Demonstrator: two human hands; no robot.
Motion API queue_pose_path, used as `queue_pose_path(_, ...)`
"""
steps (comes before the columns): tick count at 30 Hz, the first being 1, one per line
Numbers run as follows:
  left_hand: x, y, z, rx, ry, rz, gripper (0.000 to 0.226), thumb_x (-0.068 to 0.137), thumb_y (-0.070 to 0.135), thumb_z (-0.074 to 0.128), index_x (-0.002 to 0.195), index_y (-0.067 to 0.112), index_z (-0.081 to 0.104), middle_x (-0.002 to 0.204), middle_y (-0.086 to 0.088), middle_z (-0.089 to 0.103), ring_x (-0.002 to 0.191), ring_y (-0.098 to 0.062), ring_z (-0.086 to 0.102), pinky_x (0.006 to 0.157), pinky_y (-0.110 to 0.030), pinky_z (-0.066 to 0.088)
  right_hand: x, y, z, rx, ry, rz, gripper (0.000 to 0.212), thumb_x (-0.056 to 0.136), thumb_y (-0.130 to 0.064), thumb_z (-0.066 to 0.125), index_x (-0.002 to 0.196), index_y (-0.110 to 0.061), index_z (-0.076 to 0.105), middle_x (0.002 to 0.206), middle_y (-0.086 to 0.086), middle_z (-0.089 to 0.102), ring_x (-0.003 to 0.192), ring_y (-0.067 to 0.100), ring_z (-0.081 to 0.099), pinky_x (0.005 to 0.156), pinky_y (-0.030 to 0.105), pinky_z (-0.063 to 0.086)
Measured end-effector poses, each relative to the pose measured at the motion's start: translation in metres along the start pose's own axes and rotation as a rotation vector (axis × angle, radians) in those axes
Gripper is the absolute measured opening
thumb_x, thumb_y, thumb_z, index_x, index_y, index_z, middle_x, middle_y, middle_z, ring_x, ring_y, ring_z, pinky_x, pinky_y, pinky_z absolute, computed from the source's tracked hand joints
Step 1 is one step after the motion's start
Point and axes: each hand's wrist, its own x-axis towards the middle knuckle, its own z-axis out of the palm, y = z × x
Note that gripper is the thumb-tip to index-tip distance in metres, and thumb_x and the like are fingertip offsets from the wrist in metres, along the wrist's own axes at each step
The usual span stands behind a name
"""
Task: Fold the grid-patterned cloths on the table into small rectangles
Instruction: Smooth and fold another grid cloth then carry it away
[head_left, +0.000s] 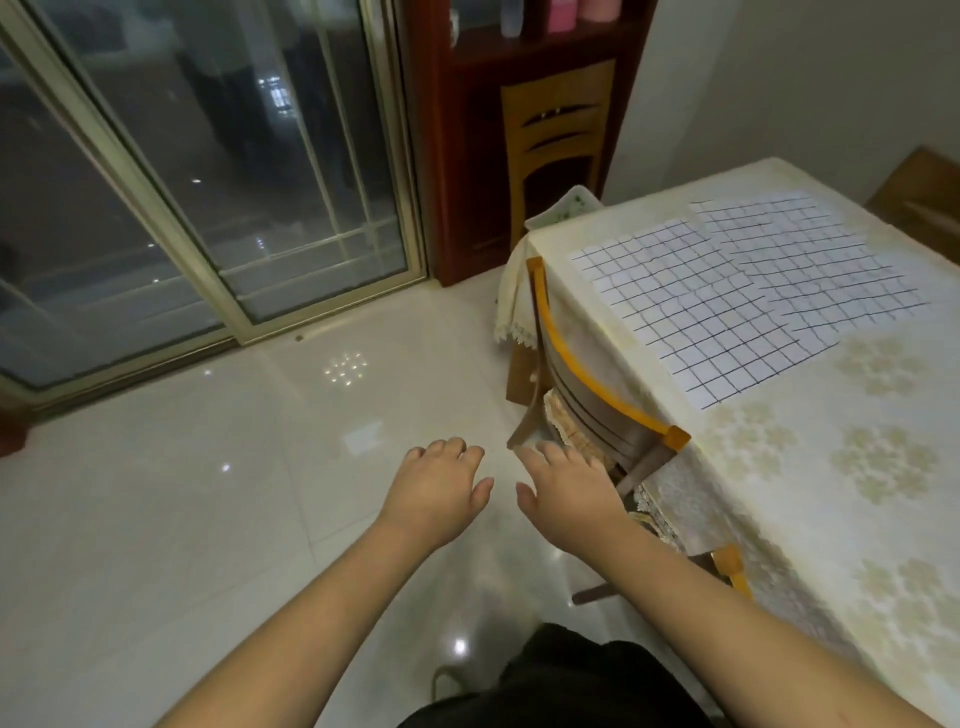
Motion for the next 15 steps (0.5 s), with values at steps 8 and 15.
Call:
queue_pose_path(8, 0.127, 0.017, -0.019, 0.002, 0.018, 0.202, 0.046, 0.099, 0.045, 0.037, 0.134, 0.020, 0.051, 0.130, -0.001, 0.056, 0.121, -0.021, 0.051, 0.101, -0.037, 0.037, 0.076, 0.060, -0.036, 0.023, 0.188, 0.132, 0.049, 0.097, -0.041, 0.035, 0.142, -0.023, 0.045, 0.133, 0.004, 0.055, 0.120, 0.031, 0.054, 0.098, 0.042, 0.041)
queue_pose_path(15, 0.241, 0.041, -0.057, 0.029, 0.058, 0.330, 0.070, 0.083, 0.053, 0.009, 0.118, 0.022, 0.060, 0.115, 0.000, 0.062, 0.109, -0.021, 0.058, 0.093, -0.037, 0.043, 0.144, 0.129, -0.071, 0.104, 0.171, 0.276, 0.047, 0.096, -0.046, 0.038, 0.138, -0.024, 0.045, 0.136, 0.002, 0.051, 0.124, 0.027, 0.048, 0.100, 0.040, 0.035)
